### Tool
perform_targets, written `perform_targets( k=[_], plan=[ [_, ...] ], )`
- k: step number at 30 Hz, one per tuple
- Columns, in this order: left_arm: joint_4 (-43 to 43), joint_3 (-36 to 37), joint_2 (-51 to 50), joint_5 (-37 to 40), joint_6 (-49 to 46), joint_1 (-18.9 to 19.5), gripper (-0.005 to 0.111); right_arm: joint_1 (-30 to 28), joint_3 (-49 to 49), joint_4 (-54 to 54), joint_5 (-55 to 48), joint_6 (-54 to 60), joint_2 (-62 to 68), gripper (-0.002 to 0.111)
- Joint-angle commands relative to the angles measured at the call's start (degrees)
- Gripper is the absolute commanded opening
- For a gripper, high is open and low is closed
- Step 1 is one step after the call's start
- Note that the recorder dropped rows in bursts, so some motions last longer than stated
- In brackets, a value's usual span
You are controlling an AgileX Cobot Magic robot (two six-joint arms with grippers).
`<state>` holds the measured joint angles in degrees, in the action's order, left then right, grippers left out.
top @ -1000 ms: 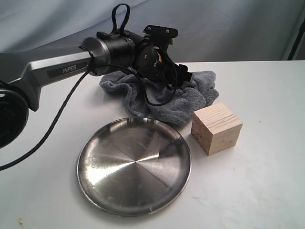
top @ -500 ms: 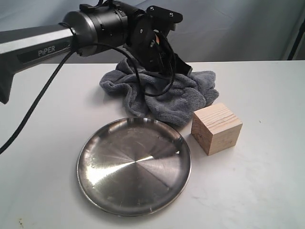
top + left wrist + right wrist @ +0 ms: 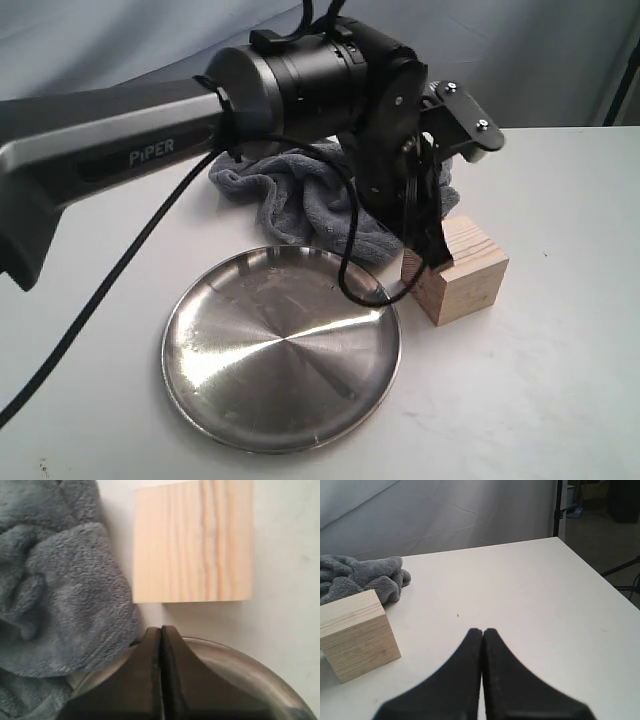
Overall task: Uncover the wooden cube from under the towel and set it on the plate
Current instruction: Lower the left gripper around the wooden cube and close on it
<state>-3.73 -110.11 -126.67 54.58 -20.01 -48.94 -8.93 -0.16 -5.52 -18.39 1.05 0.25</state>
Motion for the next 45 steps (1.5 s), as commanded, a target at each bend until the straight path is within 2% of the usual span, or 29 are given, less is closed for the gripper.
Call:
perform_targets(
  k=[1, 2, 5, 7, 10, 11, 12, 16, 21, 27, 30, 33, 35, 38, 40, 45],
  plan=[
    [0.21, -0.17, 0.45, -0.4, -0.98, -3.07, 0.002, -0.2, 0.16, -0.15, 0.12, 0.07, -0.25, 0.0],
    [0.21, -0.17, 0.45, -1.11, -0.98, -3.36, 0.005, -0.2, 0.16, -0.15, 0.12, 0.07, -0.25, 0.0],
    [0.63, -0.17, 0.45, -3.89, -0.05, -3.73, 0.022, -0.2, 0.16, -0.15, 0.12, 0.07, -0.25, 0.0],
    [0.62, -0.17, 0.45, -5.23, 1.15, -3.73, 0.044, -0.2, 0.16, -0.15, 0.12, 0.07, -0.25, 0.0],
    [0.32, -0.17, 0.45, -5.79, 10.44, -3.61, 0.089, -0.2, 0.16, -0.15, 0.12, 0.07, -0.25, 0.0],
    [-0.12, -0.17, 0.34, -6.07, 12.75, -3.61, 0.1, -0.2, 0.16, -0.15, 0.12, 0.07, -0.25, 0.0],
    [-1.14, -0.17, 0.2, -6.88, 13.71, -3.61, 0.104, -0.2, 0.16, -0.15, 0.12, 0.07, -0.25, 0.0],
    [-1.19, -0.17, -0.68, -10.14, 14.27, -3.61, 0.104, -0.2, 0.16, -0.15, 0.12, 0.07, -0.25, 0.0],
    [-1.09, -0.17, -2.6, -18.36, 28.93, -3.61, 0.104, -0.2, 0.16, -0.15, 0.12, 0.07, -0.25, 0.0],
    [-2.48, -0.17, -4.36, -24.06, 33.24, -3.61, 0.104, -0.2, 0.16, -0.15, 0.12, 0.07, -0.25, 0.0],
    [-5.9, -0.17, -5.22, -26.95, 29.5, -3.61, 0.104, -0.2, 0.16, -0.15, 0.12, 0.07, -0.25, 0.0],
    [-5.17, -0.17, -5.47, -26.79, 26.96, -3.53, 0.104, -0.2, 0.16, -0.15, 0.12, 0.07, -0.25, 0.0],
    [-4.07, -0.17, -5.62, -24.72, 22.9, -3.53, 0.104, -0.2, 0.16, -0.15, 0.12, 0.07, -0.25, 0.0],
    [-3.26, -0.17, -5.62, -18.18, 10.22, -3.63, 0.104, -0.2, 0.16, -0.15, 0.12, 0.07, -0.25, 0.0],
    [-0.38, -0.17, -5.62, -14.75, 5.56, -3.63, 0.104, -0.2, 0.16, -0.15, 0.12, 0.07, -0.25, 0.0],
    [1.85, -0.17, -6.66, -14.6, 4.92, -2.45, 0.104, -0.2, 0.16, -0.15, 0.12, 0.07, -0.25, 0.0]
  ],
)
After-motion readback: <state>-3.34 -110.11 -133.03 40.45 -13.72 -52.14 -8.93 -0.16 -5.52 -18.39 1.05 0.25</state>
